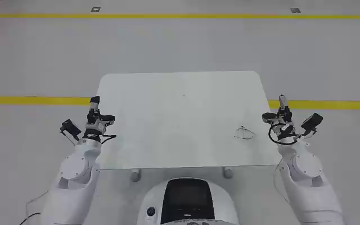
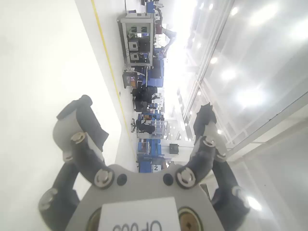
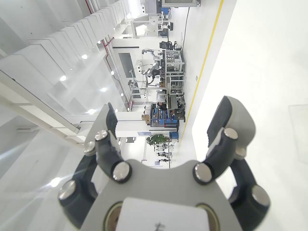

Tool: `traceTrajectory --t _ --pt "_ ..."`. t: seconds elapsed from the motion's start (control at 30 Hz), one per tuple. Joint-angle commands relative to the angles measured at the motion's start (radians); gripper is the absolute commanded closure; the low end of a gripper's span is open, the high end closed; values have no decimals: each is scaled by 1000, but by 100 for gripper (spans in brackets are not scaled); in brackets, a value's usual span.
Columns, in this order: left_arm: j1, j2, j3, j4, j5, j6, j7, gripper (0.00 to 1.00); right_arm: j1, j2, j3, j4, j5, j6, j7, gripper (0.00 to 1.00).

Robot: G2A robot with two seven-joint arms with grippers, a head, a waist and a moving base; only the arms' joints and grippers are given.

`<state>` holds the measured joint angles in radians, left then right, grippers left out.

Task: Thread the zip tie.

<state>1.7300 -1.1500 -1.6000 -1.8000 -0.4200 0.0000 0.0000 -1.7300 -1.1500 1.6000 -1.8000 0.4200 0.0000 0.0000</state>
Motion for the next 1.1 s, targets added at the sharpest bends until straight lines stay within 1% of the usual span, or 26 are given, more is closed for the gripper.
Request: traceTrajectory --t 0.0,0.03,0.07,0.1,0.13,0.17,0.2,0.23,0.27,0.3,0.33,0.37,0.4,0.43,0.5,0.53,0.6,0.67,0.73,1.03,1.07 --pt "0 0 0 0 0 0 0 22 0 0 0 0 0 0 0 0" --pt "0 0 0 0 0 0 0 22 0 0 0 0 0 0 0 0" --pt "0 0 0 0 0 0 0 22 0 0 0 0 0 0 0 22" --pt "0 0 0 0 0 0 0 0 0 0 0 0 0 0 0 22" --pt "0 0 0 0 0 0 0 22 0 0 0 0 0 0 0 0" --pt "0 0 0 0 0 0 0 22 0 0 0 0 0 0 0 0" --pt "0 0 0 0 0 0 0 22 0 0 0 0 0 0 0 22" --pt "0 0 0 0 0 0 0 0 0 0 0 0 0 0 0 22" --pt "0 0 0 0 0 0 0 0 0 0 0 0 0 0 0 22" --pt "0 0 0 0 0 0 0 0 0 0 0 0 0 0 0 0" --pt "0 0 0 0 0 0 0 0 0 0 0 0 0 0 0 22" --pt "0 0 0 0 0 0 0 0 7 3 2 -12 -48 0 9 0" --pt "0 0 0 0 0 0 0 0 12 6 3 -18 -94 4 18 0" --pt "0 0 0 0 0 0 0 0 23 10 -1 -20 -165 35 43 0" --pt "0 0 0 0 0 0 0 0 41 13 -3 -22 -221 77 70 0" --pt "0 0 0 0 0 0 0 0 48 16 -12 -18 -280 111 96 0" --pt "0 0 0 0 0 0 0 0 59 20 -25 -17 -365 146 116 0" --pt "0 0 0 0 0 0 0 0 69 22 -45 -10 -414 194 164 0" --pt "0 0 0 0 0 0 0 0 72 22 -46 -2 -444 211 149 0" --pt "0 0 0 0 0 0 0 0 73 21 -46 -2 -446 211 140 0" --pt "0 0 0 0 0 0 0 0 78 24 -45 -10 -475 210 147 0"
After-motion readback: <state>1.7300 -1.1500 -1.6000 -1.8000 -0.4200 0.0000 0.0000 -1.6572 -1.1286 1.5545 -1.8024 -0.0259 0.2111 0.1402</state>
